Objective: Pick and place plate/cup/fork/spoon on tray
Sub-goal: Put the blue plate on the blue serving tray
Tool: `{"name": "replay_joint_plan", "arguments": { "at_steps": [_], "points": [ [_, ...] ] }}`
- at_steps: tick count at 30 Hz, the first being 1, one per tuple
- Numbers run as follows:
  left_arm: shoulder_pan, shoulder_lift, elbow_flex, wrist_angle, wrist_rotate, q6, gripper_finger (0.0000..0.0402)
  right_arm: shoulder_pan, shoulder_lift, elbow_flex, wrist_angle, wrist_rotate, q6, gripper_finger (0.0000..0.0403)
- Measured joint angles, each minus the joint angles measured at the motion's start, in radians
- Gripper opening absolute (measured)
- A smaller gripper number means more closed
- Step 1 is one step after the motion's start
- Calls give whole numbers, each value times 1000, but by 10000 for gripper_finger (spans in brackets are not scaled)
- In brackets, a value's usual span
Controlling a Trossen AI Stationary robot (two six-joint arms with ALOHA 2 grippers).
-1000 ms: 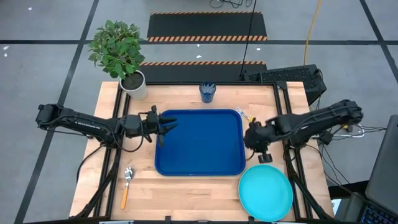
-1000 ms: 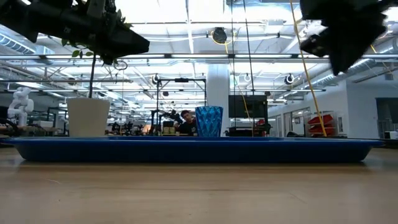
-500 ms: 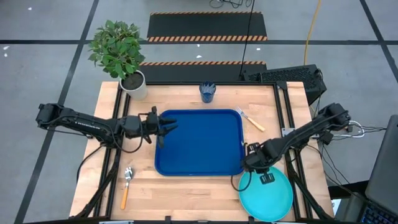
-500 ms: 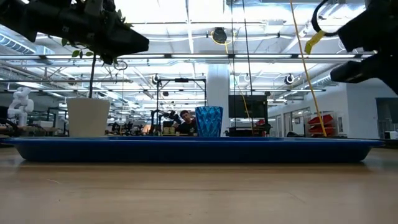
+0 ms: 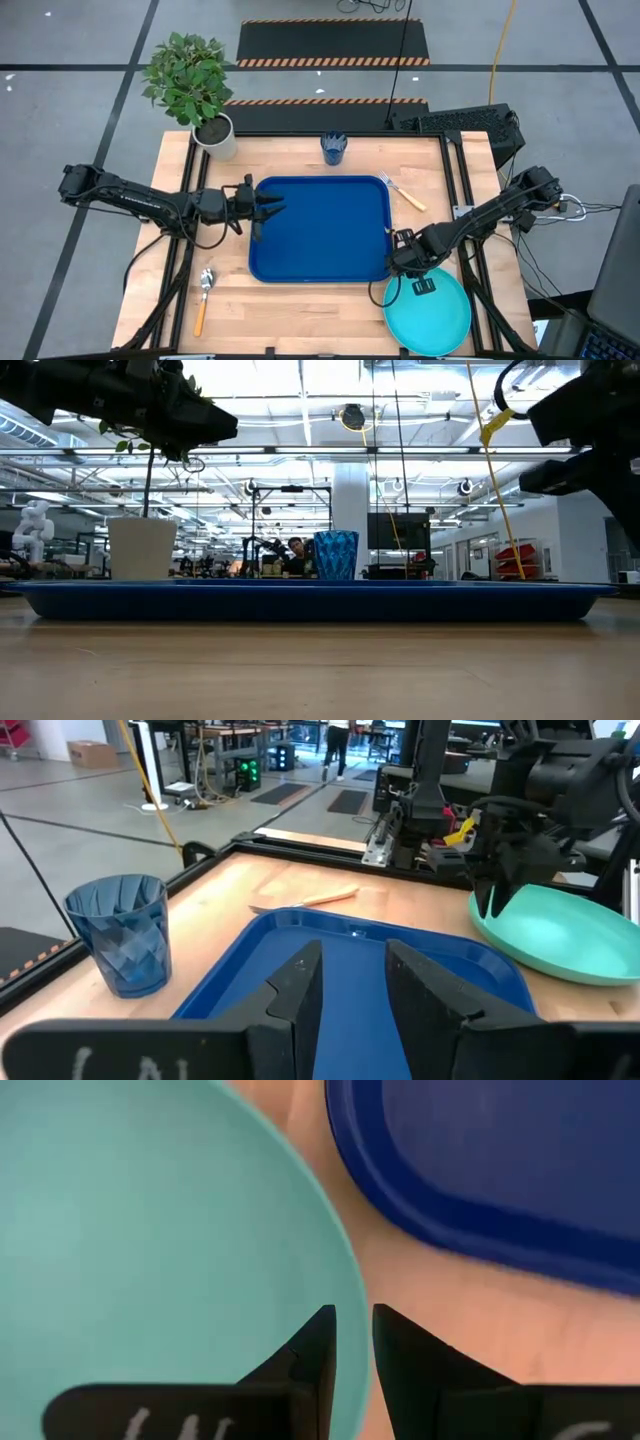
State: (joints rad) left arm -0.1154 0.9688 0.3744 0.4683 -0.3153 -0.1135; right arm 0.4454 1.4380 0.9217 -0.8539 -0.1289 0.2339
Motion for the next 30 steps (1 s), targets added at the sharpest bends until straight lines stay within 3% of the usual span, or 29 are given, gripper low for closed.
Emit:
{"name": "replay_joint_plan", "arguments": {
  "at_steps": [14,20,25,30],
  "points": [
    [1,0,0,-31,0,-31,113,0,-4,-97,72,-4,27,61],
    [1,0,0,-31,0,-32,113,0,-5,-97,66,-5,-30,9],
    [1,0,0,-31,0,-35,113,-1,-5,-97,57,-15,-43,3],
    [1,0,0,-31,0,-38,113,-1,-6,-97,49,-90,-59,1]
  ]
}}
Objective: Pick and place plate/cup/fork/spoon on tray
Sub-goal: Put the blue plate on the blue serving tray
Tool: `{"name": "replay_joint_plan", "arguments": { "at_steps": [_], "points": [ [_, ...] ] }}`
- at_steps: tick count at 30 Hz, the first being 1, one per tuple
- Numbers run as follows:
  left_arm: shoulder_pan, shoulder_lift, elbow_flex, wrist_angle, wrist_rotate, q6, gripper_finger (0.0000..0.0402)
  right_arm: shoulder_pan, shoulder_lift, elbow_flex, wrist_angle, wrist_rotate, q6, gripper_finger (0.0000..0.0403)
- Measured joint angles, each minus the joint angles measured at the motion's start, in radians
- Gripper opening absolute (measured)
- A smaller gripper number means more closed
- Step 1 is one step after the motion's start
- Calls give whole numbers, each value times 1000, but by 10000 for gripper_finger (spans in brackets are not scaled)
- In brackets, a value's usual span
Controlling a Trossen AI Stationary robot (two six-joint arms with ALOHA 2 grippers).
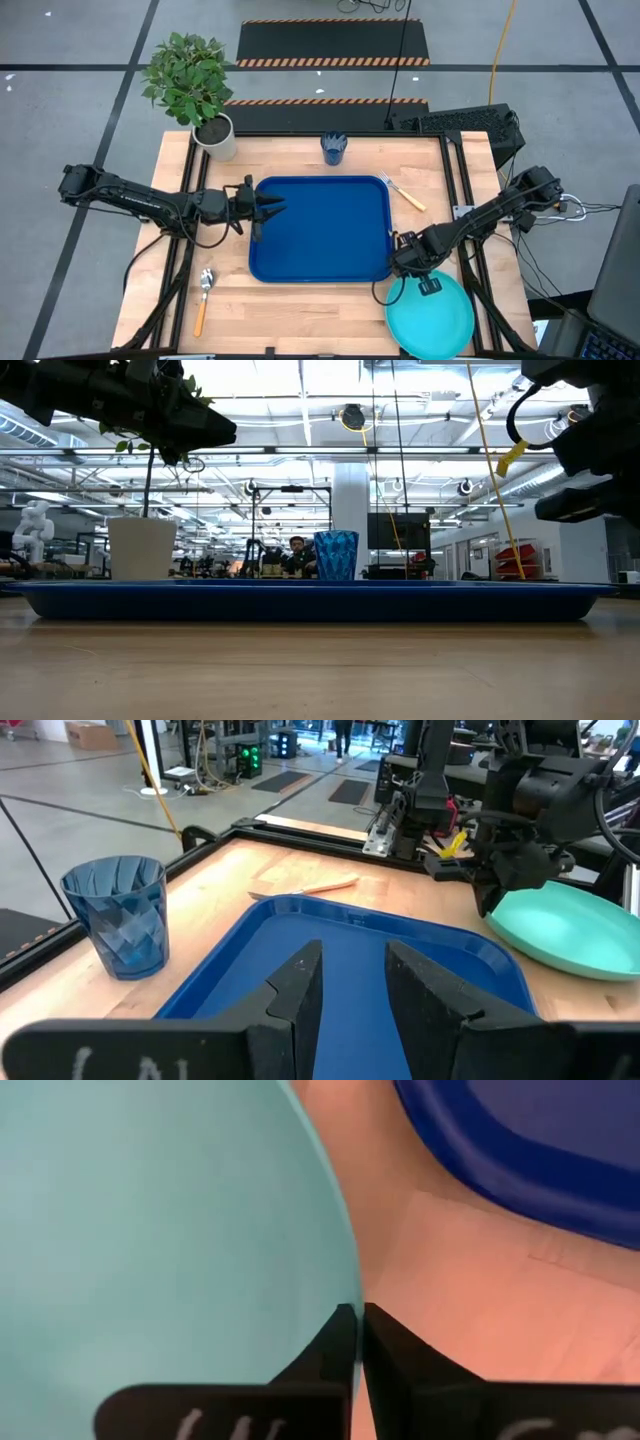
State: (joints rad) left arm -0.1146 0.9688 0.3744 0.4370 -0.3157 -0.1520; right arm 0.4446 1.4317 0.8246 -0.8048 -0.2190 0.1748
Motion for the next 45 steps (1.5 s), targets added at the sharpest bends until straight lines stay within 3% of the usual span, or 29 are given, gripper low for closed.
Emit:
{"name": "replay_joint_plan", "arguments": {
  "at_steps": [12,23,32,45],
  "points": [
    [0,0,0,0,0,4,113,-67,-169,28,-9,-71,26,1],
    [0,0,0,1,0,9,113,-192,-183,127,-84,-68,-134,0],
    [0,0,0,1,0,17,113,-315,-6,287,-295,-67,-314,0],
    [-26,0,0,-65,0,16,113,-455,207,644,-485,-16,-539,0]
  ]
}}
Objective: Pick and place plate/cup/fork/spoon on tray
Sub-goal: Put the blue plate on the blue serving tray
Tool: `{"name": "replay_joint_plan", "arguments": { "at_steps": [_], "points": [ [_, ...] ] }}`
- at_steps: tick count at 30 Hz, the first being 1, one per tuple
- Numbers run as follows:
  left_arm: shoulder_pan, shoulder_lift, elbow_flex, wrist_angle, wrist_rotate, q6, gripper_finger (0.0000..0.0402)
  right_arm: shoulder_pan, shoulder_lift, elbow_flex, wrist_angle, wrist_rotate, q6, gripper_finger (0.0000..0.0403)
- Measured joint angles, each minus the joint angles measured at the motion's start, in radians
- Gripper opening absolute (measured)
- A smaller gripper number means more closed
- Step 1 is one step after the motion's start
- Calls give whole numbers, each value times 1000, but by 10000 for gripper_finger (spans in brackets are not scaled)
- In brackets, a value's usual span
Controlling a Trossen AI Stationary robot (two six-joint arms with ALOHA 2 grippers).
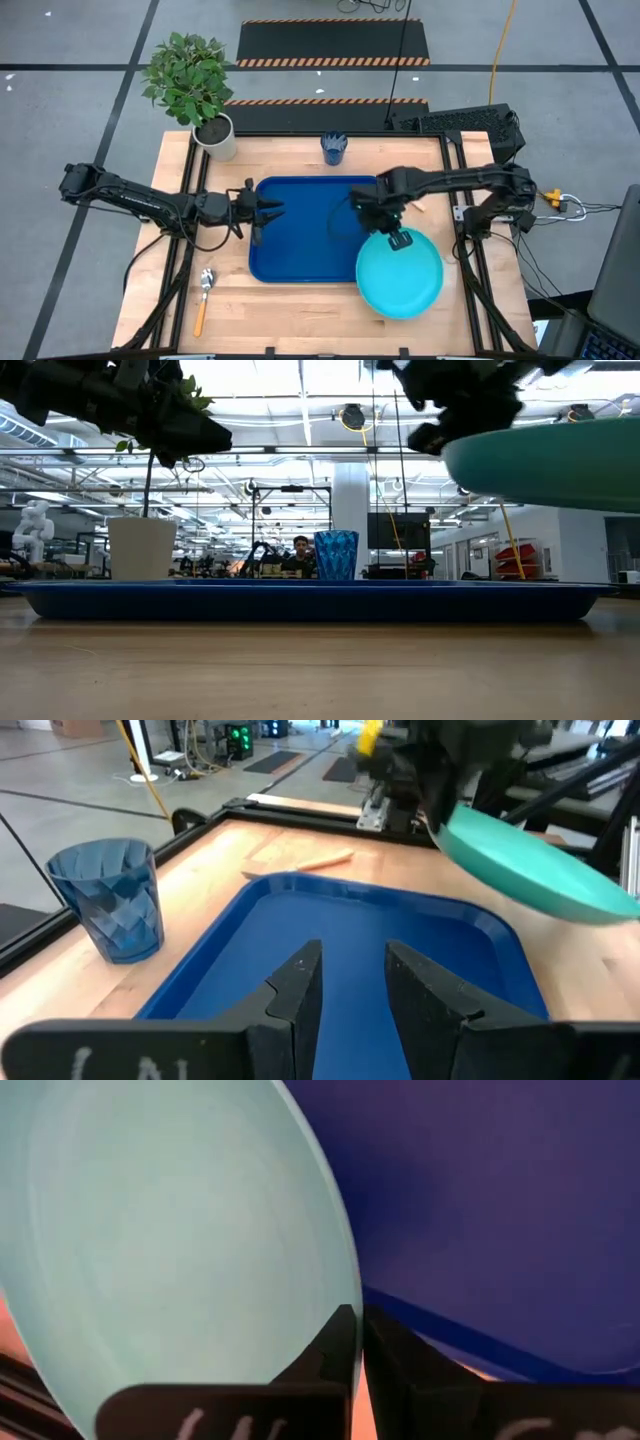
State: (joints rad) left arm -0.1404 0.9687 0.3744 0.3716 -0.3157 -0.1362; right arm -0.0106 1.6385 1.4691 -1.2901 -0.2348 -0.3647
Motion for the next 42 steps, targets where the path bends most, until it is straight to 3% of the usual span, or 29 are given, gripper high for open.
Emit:
{"name": "replay_joint_plan", "arguments": {
  "at_steps": [13,24,29,42],
  "points": [
    [-6,-26,0,-85,0,81,113,-133,253,274,-61,3,-162,0],
    [7,-314,0,-320,0,134,113,-178,394,471,-87,48,-224,0],
    [6,-384,0,-406,0,124,113,-191,409,510,-19,52,-224,0],
    [6,-401,-104,-349,0,108,113,-246,435,511,133,49,-124,0]
  ]
}}
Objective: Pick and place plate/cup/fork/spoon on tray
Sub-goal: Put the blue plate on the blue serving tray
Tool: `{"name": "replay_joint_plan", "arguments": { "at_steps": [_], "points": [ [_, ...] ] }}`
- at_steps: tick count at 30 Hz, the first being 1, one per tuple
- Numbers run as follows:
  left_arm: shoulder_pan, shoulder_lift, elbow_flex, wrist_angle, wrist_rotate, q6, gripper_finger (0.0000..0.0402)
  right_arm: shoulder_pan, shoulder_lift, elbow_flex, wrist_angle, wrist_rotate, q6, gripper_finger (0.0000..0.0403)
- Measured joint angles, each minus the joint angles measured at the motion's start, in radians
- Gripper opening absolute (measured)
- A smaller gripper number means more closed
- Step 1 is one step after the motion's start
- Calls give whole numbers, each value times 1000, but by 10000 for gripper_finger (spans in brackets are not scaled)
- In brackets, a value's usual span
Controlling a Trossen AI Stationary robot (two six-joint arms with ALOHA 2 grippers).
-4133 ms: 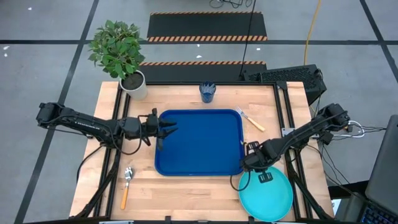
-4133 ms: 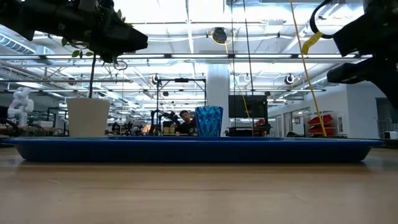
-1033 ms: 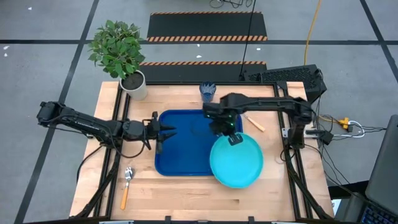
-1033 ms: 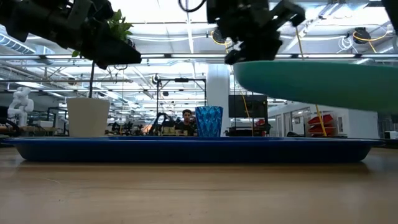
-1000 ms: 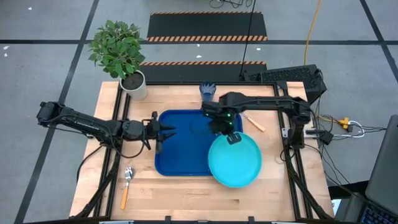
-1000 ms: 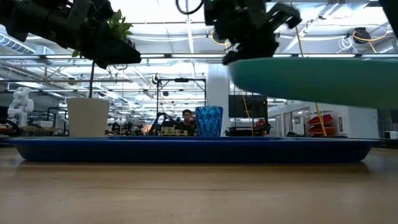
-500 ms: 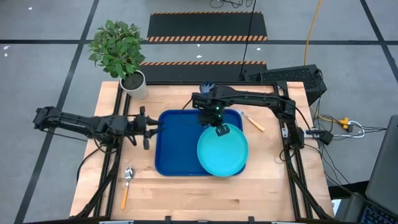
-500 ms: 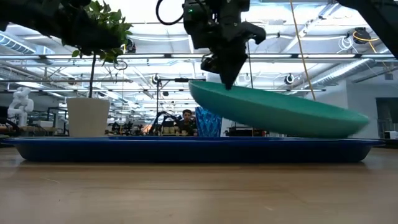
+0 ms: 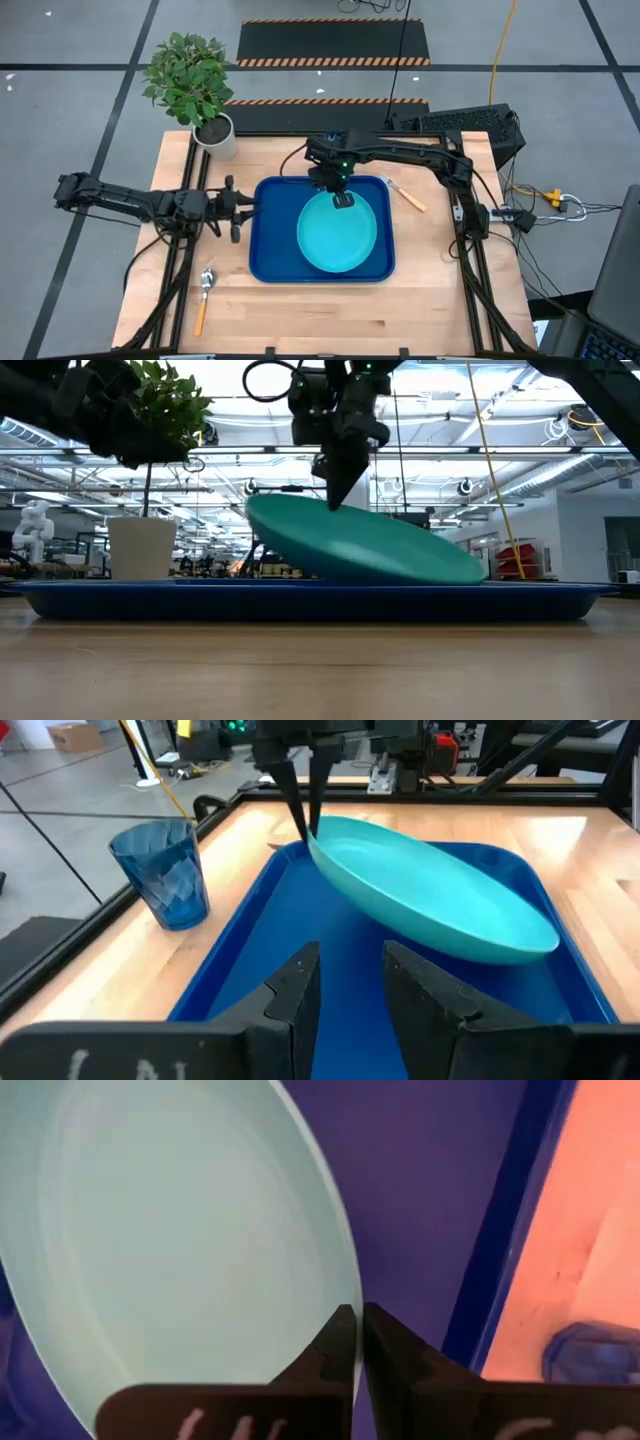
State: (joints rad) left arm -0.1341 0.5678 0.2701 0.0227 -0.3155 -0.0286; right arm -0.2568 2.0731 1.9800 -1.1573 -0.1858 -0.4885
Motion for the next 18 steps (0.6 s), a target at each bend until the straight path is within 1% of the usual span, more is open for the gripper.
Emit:
{"name": "replay_joint_plan", "arguments": {
  "at_steps": [5,11,13,18],
  "points": [
    [0,0,-25,12,0,-24,113,-24,24,0,9,-38,125,0],
    [-3,0,-29,22,0,-32,113,-46,49,-1,57,-75,359,0],
    [-3,0,-29,23,1,-30,113,-47,50,-1,72,-75,412,0],
    [-12,0,-29,25,4,-22,113,-45,53,-1,45,-76,515,0]
  ]
}}
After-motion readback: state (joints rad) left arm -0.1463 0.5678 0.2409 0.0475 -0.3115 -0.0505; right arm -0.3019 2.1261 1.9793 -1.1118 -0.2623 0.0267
